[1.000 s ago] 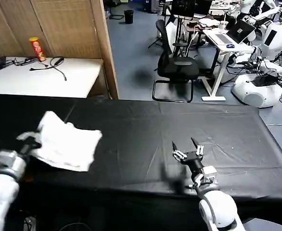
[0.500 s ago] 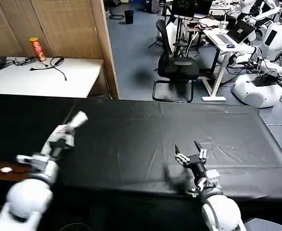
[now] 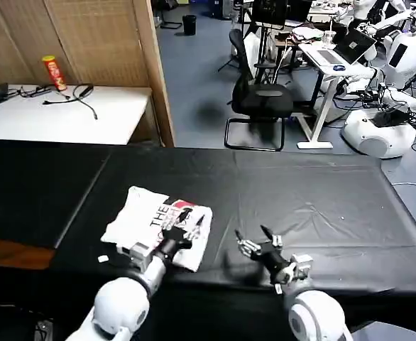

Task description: Fold and organize the clothes.

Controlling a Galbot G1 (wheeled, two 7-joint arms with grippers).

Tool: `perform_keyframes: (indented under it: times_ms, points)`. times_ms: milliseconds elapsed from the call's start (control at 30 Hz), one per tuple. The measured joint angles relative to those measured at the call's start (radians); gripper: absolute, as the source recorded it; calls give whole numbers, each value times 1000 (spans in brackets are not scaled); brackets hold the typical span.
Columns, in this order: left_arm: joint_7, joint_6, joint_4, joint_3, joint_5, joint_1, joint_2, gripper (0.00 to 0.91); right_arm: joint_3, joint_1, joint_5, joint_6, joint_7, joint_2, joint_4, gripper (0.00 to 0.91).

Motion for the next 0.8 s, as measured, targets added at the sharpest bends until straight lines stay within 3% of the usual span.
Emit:
perform_keyframes:
  times_ms: [333, 467, 500, 667, 800]
  points:
    - [-5, -33, -20, -47, 27, 34, 19, 878, -106, 75, 11, -11, 15, 42, -75, 878]
    - [-6, -42, -20, -64, 42, 53, 19, 878, -136, 99, 7, -3, 14, 61, -113, 819]
    - [-6, -43, -19, -66, 46, 56, 19, 878, -141, 103, 6, 1, 13, 64, -124, 712]
    - [-6, -60, -18, -85, 63, 75, 18, 878, -152, 137, 6, 14, 16, 99, -187, 673]
    - [-6, -72, -17, -97, 67, 92, 18, 878, -155, 162, 15, 19, 18, 128, -238, 380]
